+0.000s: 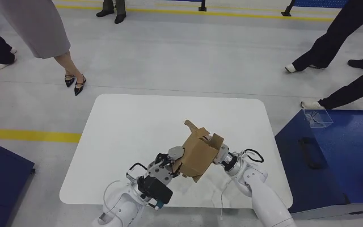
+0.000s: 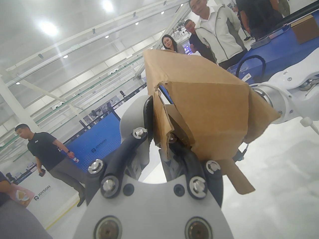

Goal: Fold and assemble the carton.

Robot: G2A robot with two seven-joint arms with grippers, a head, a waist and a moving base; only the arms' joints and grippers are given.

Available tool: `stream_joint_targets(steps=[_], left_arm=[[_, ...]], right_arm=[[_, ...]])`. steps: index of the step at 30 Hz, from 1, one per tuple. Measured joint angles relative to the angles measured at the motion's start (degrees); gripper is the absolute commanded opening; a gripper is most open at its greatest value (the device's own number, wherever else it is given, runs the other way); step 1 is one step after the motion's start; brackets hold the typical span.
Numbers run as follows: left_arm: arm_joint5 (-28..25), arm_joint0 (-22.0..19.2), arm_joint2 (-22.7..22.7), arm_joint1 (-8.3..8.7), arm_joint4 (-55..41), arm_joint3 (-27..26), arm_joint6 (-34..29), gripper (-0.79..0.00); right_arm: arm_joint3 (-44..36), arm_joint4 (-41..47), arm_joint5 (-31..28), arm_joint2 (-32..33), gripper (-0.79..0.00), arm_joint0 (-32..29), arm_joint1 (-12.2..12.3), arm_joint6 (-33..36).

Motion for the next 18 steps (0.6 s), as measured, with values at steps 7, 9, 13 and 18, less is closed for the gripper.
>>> stream_joint_targets(steps=[7, 9, 13, 18], left_arm=[[-8.3, 3.0, -2.8, 0.38, -12.1, -4.3, -1.4, -0.785], [-12.8, 3.9, -4.0, 0.42, -20.1, -5.0, -3.7, -0.785], [-22.2, 4.2, -6.7, 0.45, -40.0, -4.6, -12.8, -0.785], [-30.1, 1.9, -7.7, 0.77, -69.3, -1.6, -33.5, -0.785]], right_arm=[[0.9, -8.7, -8.4, 3.4, 0.0, 0.8, 0.7, 2.4], [2.2, -14.8, -13.0, 5.2, 0.0, 1.4, 1.2, 5.8], [3.3, -23.0, -19.0, 9.6, 0.0, 2.1, 2.4, 13.8], [0.8, -29.2, -29.1, 16.4, 0.0, 1.6, 3.7, 24.5]])
